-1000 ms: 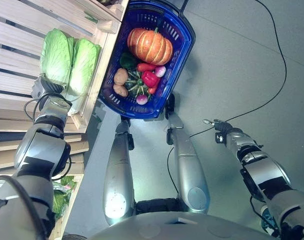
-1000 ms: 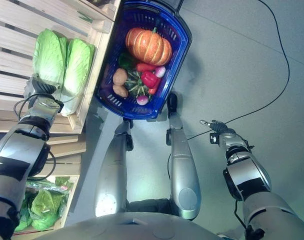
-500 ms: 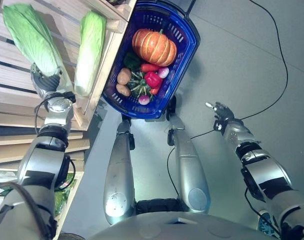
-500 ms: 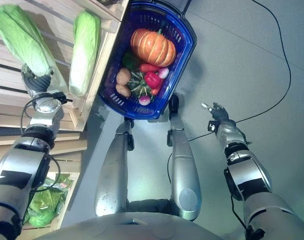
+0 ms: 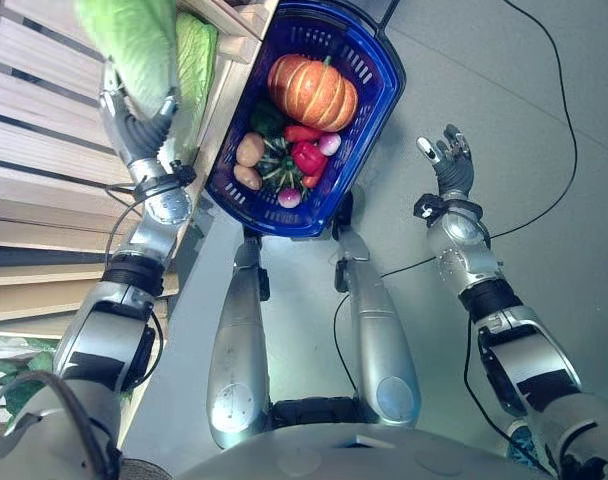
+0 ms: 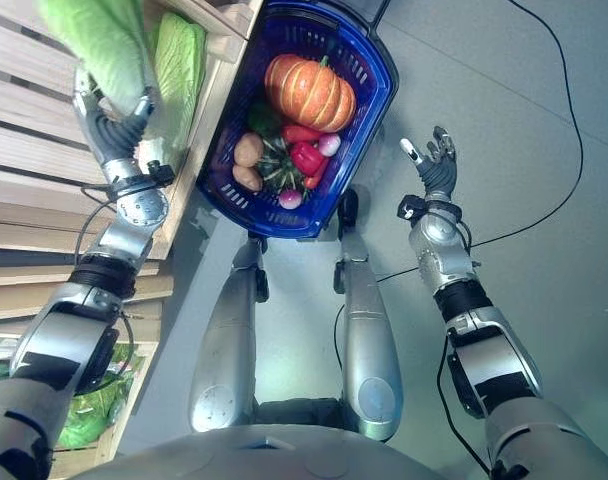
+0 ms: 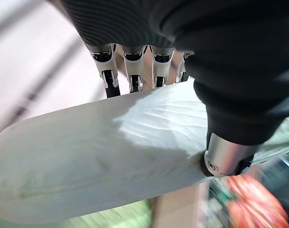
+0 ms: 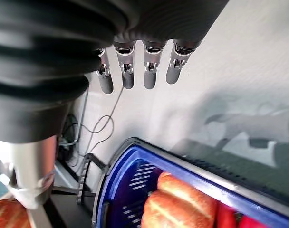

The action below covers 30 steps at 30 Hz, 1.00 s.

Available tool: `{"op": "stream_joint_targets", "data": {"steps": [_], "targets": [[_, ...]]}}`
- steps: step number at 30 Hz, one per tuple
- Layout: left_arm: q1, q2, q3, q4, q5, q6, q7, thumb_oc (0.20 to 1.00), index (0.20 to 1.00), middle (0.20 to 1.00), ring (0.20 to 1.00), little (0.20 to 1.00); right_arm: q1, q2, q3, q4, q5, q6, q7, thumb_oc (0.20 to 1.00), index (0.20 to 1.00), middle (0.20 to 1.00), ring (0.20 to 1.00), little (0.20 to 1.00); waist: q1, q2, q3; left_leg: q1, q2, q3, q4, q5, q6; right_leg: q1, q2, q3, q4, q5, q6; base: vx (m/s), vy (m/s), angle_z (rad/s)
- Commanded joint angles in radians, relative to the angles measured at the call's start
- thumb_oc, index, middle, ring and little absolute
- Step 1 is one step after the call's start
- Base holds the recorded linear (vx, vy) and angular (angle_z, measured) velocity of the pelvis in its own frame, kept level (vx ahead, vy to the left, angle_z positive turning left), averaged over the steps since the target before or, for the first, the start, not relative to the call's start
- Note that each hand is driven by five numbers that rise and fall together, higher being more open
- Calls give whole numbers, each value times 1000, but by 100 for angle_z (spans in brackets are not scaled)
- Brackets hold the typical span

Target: Pick up fruits and vegetables into the basket

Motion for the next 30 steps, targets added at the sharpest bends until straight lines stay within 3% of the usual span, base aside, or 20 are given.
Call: {"op": "stream_joint_targets", "data": {"steps": [1,11,18,30], "targets": [[-28,52,-5,-95,122,-48,-16,200,200,200,200,200,46,-27,-30,-116,-25,-74,35,1000,1000,1000,1000,1000,2,18,-31,-6,-56,31,-12,-26,13,44,42,-41,71,-113,24,18,25,-4],[-54,105,-110,-218,156,-56,-184,200,200,200,200,200,60,-33,-4,-288,3,-70,178,1000,1000,1000,1000,1000,-15,31,-31,3,-52,48,-28,-18,14,47,40,-35,58,-106,32,3,15,-3],[-68,94,-178,-323,89,-62,-411,200,200,200,200,200,51,-32,43,-400,20,-33,302,1000,1000,1000,1000,1000,-18,29,-31,6,-49,55,-38,-11,15,47,38,-34,52,-97,41,0,0,0],[-89,56,-235,-389,38,-42,-547,200,200,200,200,200,-2,-34,119,-502,45,39,407,1000,1000,1000,1000,1000,-12,17,-31,4,-45,58,-42,-10,16,46,40,-36,49,-94,48,0,-3,0]]}}
